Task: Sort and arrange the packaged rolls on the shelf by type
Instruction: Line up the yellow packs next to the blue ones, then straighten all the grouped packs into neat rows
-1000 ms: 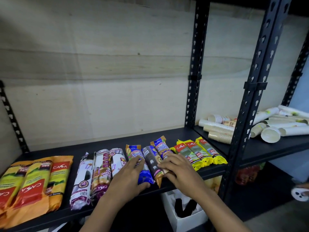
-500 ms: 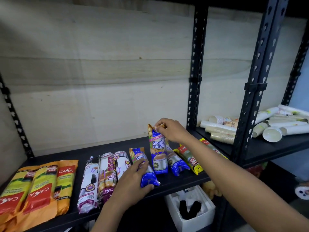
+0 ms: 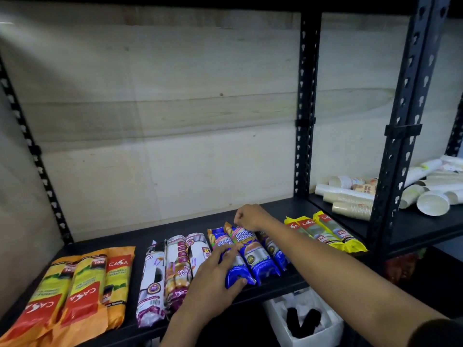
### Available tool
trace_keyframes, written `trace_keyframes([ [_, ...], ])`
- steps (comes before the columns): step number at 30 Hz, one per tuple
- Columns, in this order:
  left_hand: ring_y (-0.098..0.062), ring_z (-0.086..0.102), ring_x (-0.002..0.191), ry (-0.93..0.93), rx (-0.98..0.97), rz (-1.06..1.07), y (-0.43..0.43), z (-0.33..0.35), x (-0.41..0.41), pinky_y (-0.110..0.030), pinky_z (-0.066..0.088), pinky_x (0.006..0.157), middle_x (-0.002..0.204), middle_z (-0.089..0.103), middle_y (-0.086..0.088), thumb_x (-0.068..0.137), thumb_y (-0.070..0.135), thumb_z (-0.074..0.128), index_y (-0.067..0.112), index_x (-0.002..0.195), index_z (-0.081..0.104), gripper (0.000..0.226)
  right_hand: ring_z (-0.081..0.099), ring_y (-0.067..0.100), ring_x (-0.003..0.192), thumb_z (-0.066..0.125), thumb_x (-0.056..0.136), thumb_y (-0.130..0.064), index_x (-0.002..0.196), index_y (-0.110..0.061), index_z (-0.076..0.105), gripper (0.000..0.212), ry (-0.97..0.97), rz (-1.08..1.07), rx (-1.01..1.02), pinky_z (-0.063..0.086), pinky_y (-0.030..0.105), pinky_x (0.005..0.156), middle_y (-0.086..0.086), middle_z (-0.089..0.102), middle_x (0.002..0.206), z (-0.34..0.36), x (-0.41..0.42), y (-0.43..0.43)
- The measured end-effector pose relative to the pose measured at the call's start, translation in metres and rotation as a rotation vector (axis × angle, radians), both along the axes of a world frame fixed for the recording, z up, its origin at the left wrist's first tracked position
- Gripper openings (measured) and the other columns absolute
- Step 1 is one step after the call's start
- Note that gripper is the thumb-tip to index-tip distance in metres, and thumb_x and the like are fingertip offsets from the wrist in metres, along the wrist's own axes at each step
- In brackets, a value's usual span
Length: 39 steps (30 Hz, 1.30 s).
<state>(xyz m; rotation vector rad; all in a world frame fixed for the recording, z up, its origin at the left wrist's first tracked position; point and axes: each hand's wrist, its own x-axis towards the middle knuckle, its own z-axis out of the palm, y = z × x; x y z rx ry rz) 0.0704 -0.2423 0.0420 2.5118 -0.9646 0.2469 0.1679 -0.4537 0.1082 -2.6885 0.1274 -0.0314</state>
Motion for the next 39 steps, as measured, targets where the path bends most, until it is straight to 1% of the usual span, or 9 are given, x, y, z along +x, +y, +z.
trace_keyframes([
  [4,-0.013,0.024,0.145,-0.005,0.048,-0.017,-0.003,0.004,-0.003,-0.03,0.033,0.114,0.162,0.011,0.011,0.091,0.064,0.048,0.053,0.152,0.005,0.075,0.065,0.015,0.1,0.057,0.095,-0.039,0.103,-0.024,0.075,0.025,-0.047,0.003,0.047,0.055,0.04,0.09,-0.005,0.073,0.109,-0.007,-0.008,-0.002],
  [8,-0.014,0.021,0.147,-0.013,0.091,-0.013,-0.006,0.005,-0.003,-0.032,0.032,0.115,0.163,0.01,0.008,0.09,0.067,0.047,0.052,0.153,0.007,0.076,0.059,0.015,0.117,0.056,0.096,-0.044,0.121,-0.022,0.067,0.034,-0.197,-0.001,0.182,0.044,0.029,0.088,-0.005,0.066,0.125,0.003,-0.046,-0.01],
  [11,-0.014,0.024,0.145,0.008,0.083,0.006,-0.01,0.004,-0.001,-0.033,0.036,0.112,0.16,0.013,0.01,0.083,0.077,0.046,0.051,0.153,0.011,0.083,0.052,0.022,0.127,0.053,0.098,-0.043,0.136,-0.023,0.056,0.043,-0.213,-0.045,0.145,0.043,0.034,0.098,0.002,0.056,0.137,-0.007,-0.086,-0.018],
  [16,-0.02,0.031,0.135,-0.082,0.063,0.009,-0.019,0.004,0.007,-0.036,0.04,0.107,0.147,0.024,0.005,0.071,0.087,0.046,0.053,0.149,0.026,0.088,0.041,0.029,0.133,0.039,0.101,-0.046,0.139,-0.022,0.049,0.046,-0.129,-0.035,-0.002,0.039,0.048,0.108,0.007,0.05,0.141,-0.042,-0.121,-0.007],
  [19,-0.024,0.022,0.147,-0.065,0.113,-0.028,-0.025,-0.004,0.02,-0.043,0.029,0.117,0.16,0.023,0.002,0.067,0.097,0.028,0.051,0.148,0.03,0.093,0.043,0.027,0.131,0.04,0.101,-0.044,0.139,-0.018,0.05,0.047,-0.214,-0.077,0.044,0.041,0.046,0.106,0.005,0.053,0.138,-0.044,-0.126,0.002],
  [22,-0.027,0.015,0.151,-0.053,0.181,0.005,-0.028,-0.008,0.021,-0.045,0.029,0.119,0.164,0.021,0.001,0.06,0.101,0.005,0.049,0.15,0.027,0.106,0.044,0.019,0.132,0.044,0.099,-0.048,0.138,-0.02,0.053,0.05,-0.25,-0.093,0.12,0.041,0.039,0.107,-0.001,0.053,0.141,-0.045,-0.136,0.001],
  [26,-0.026,0.01,0.153,-0.037,0.199,0.035,-0.028,0.0,0.005,-0.046,0.034,0.114,0.165,0.018,0.0,0.066,0.093,0.011,0.047,0.152,0.022,0.098,0.027,0.012,0.145,0.046,0.097,-0.053,0.144,-0.023,0.05,0.056,-0.257,-0.078,0.161,0.028,0.034,0.116,-0.007,0.037,0.156,-0.052,-0.141,-0.001],
  [34,-0.038,0.052,0.132,-0.076,0.276,0.026,-0.032,0.0,-0.001,-0.047,0.057,0.084,0.145,0.054,-0.01,0.089,0.08,0.012,0.03,0.143,0.051,0.083,0.016,0.002,0.148,0.044,0.096,-0.061,0.144,-0.033,0.05,0.056,-0.307,-0.098,0.172,0.024,0.032,0.119,-0.016,0.03,0.159,-0.068,-0.142,-0.008],
  [39,-0.033,0.031,0.147,-0.093,0.22,0.022,-0.028,-0.004,-0.001,-0.051,0.051,0.099,0.16,0.033,-0.003,0.08,0.087,0.003,0.04,0.152,0.032,0.091,0.009,0.001,0.15,0.039,0.098,-0.061,0.146,-0.038,0.046,0.054,-0.297,-0.099,0.15,0.02,0.029,0.117,-0.019,0.024,0.161,-0.071,-0.141,-0.005],
])
